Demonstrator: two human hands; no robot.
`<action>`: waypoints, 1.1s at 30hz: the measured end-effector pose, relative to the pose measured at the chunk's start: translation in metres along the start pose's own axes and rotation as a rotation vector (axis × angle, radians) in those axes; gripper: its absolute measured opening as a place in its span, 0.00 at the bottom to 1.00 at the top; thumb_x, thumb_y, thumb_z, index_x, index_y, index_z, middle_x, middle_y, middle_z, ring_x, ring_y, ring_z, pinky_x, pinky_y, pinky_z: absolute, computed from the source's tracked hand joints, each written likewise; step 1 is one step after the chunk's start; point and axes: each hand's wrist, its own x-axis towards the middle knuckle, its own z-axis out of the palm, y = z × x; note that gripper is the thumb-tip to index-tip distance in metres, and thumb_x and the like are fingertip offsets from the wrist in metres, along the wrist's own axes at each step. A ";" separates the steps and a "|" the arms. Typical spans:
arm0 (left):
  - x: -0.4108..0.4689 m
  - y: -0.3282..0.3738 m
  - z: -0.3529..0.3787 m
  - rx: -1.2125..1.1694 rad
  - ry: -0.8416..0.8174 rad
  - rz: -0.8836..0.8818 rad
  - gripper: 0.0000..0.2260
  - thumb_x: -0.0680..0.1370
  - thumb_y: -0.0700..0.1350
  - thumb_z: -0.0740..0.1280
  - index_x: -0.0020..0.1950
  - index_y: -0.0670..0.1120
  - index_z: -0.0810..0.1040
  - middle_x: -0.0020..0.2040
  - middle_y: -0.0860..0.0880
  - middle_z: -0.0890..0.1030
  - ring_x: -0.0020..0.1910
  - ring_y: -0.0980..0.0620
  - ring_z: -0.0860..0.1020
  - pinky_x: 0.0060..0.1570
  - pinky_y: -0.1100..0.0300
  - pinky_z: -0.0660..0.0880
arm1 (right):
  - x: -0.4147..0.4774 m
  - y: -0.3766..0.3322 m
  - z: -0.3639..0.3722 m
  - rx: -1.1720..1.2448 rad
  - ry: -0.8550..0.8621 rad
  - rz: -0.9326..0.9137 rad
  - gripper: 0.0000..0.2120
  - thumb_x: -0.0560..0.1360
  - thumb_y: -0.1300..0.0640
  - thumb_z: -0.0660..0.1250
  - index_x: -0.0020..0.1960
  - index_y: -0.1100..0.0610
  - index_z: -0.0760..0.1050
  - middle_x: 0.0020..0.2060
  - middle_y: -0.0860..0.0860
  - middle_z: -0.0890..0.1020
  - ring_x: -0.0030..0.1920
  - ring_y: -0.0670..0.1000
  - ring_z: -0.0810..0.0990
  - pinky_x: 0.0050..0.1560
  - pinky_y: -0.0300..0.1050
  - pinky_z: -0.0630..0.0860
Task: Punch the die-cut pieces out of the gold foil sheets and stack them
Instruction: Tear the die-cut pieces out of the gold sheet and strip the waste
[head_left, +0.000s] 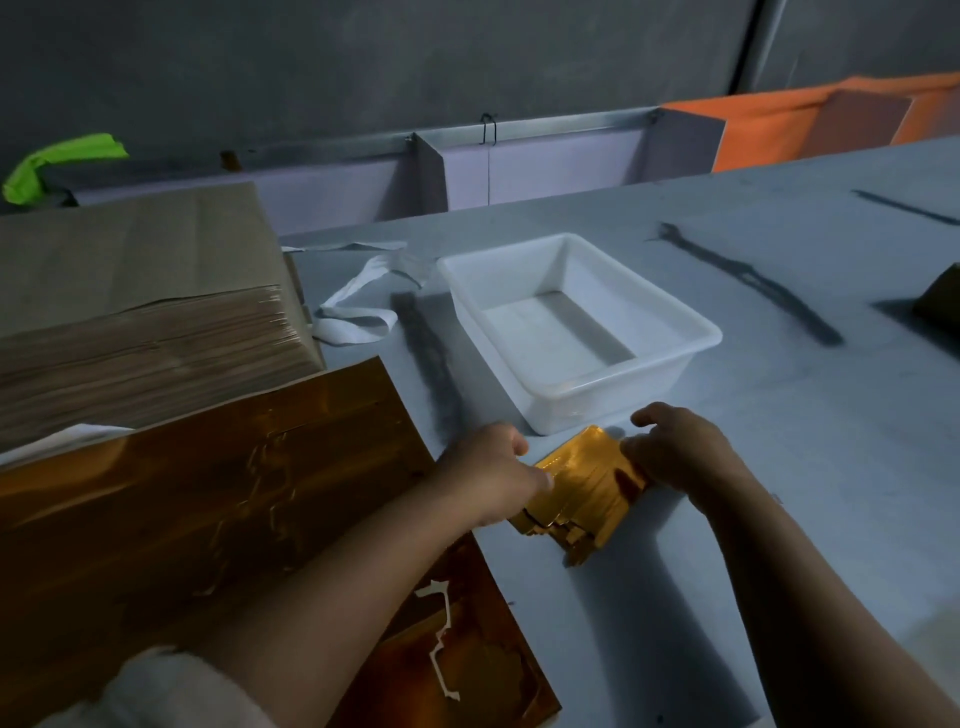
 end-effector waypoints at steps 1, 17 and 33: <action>0.005 0.005 0.006 0.078 0.005 0.010 0.24 0.75 0.54 0.70 0.69 0.50 0.72 0.64 0.49 0.76 0.57 0.50 0.76 0.44 0.62 0.73 | 0.000 0.000 0.001 0.005 -0.001 0.000 0.22 0.77 0.56 0.67 0.71 0.54 0.72 0.66 0.56 0.77 0.64 0.56 0.75 0.60 0.46 0.72; 0.007 0.031 0.040 0.492 -0.011 -0.004 0.31 0.70 0.56 0.75 0.67 0.45 0.70 0.61 0.44 0.71 0.59 0.44 0.74 0.52 0.54 0.74 | 0.002 -0.001 0.008 -0.087 -0.013 -0.015 0.19 0.73 0.61 0.68 0.63 0.54 0.78 0.57 0.56 0.80 0.55 0.56 0.80 0.51 0.43 0.75; -0.020 -0.060 -0.075 0.122 0.351 -0.075 0.19 0.74 0.51 0.73 0.64 0.52 0.77 0.61 0.51 0.77 0.58 0.52 0.76 0.52 0.57 0.74 | -0.062 -0.109 0.011 -0.209 -0.202 -0.468 0.12 0.80 0.47 0.65 0.61 0.50 0.77 0.56 0.50 0.82 0.54 0.49 0.79 0.55 0.43 0.77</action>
